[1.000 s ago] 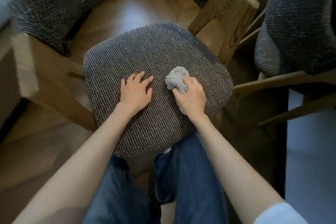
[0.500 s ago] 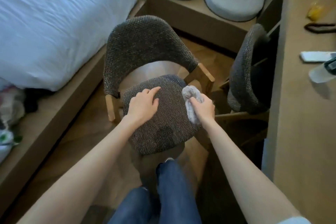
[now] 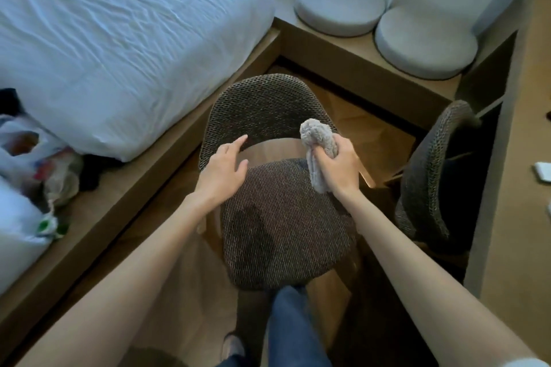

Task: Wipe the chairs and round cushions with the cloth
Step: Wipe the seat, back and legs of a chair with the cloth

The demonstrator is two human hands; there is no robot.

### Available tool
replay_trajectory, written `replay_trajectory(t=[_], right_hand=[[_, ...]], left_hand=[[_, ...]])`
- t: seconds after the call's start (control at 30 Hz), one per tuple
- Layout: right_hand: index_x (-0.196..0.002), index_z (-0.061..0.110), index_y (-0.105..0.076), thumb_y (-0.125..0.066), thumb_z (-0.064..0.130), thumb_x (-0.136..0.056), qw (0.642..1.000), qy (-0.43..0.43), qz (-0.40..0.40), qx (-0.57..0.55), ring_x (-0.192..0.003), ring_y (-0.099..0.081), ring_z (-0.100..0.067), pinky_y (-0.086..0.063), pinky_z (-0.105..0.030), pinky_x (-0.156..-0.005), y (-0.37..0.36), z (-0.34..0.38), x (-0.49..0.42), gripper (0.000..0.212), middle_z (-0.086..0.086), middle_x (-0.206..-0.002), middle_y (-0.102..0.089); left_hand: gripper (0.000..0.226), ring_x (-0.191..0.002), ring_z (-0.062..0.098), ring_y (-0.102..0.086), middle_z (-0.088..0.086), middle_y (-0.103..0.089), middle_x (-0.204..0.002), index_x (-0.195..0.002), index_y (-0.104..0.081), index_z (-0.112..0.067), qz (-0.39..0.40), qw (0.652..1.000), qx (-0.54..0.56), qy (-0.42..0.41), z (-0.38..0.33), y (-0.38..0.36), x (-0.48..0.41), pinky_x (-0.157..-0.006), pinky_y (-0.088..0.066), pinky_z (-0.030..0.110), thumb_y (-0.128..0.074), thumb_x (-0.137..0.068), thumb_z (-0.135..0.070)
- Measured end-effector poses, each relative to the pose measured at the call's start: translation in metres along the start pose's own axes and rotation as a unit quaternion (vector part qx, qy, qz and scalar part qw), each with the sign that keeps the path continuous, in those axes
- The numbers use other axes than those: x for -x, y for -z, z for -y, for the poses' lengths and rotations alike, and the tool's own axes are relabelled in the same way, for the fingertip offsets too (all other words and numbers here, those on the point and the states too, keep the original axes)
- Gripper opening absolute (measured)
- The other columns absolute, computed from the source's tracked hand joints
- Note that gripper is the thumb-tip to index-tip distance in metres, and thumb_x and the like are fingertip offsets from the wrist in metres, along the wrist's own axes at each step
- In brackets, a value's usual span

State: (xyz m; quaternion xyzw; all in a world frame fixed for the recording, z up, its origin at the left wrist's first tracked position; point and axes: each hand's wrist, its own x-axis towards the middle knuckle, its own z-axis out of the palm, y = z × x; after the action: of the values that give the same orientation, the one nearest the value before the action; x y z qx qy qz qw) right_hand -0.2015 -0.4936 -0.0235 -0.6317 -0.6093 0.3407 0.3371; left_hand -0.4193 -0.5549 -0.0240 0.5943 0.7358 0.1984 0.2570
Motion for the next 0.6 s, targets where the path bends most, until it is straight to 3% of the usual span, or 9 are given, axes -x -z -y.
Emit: replay_trajectory(t=[0.13, 0.27, 0.43, 0.6], right_hand=[[-0.105, 0.017, -0.062, -0.061, 0.029, -0.088, 0.999, 0.031, 0.035, 0.026, -0.102, -0.053, -0.025, -0.045, -0.048, -0.093, -0.029, -0.001, -0.073, 0.021, -0.006, -0.113, -0.056], [-0.116, 0.017, -0.061, -0.062, 0.028, -0.089, 0.996, 0.067, 0.053, 0.029, -0.108, -0.049, -0.026, -0.042, -0.042, -0.097, -0.065, 0.004, -0.139, 0.030, -0.005, -0.120, -0.053], [-0.119, 0.017, -0.063, -0.064, 0.029, -0.088, 0.992, 0.111, 0.046, 0.039, -0.110, -0.044, -0.021, -0.035, -0.025, -0.084, -0.124, 0.000, -0.209, 0.033, -0.004, -0.125, -0.050], [-0.108, 0.017, -0.067, -0.066, 0.035, -0.083, 0.975, 0.199, 0.027, 0.090, -0.105, -0.044, -0.022, -0.045, -0.030, -0.078, -0.185, -0.024, -0.242, 0.031, -0.008, -0.124, -0.046]], left_hand=[[0.056, -0.140, 0.023, -0.031, 0.008, -0.031, -0.152, -0.151, -0.025, -0.026, -0.021, 0.998, 0.023, 0.051, 0.008, -0.011, -0.067, -0.112, -0.030, 0.040, -0.047, -0.099, -0.025], [0.056, -0.144, 0.025, -0.021, 0.009, -0.022, -0.157, -0.152, -0.023, -0.027, -0.037, 0.993, 0.040, 0.104, 0.020, -0.021, -0.126, -0.117, -0.020, 0.040, -0.045, -0.100, -0.025], [0.056, -0.146, 0.029, -0.012, 0.007, -0.010, -0.160, -0.151, -0.020, -0.035, -0.048, 0.986, 0.041, 0.155, 0.052, -0.039, -0.175, -0.118, -0.014, 0.041, -0.044, -0.101, -0.029], [0.063, -0.146, 0.037, -0.004, 0.008, 0.002, -0.161, -0.150, -0.008, -0.043, -0.111, 0.982, -0.022, 0.150, 0.090, -0.074, -0.215, -0.118, -0.011, 0.050, -0.044, -0.100, -0.032]])
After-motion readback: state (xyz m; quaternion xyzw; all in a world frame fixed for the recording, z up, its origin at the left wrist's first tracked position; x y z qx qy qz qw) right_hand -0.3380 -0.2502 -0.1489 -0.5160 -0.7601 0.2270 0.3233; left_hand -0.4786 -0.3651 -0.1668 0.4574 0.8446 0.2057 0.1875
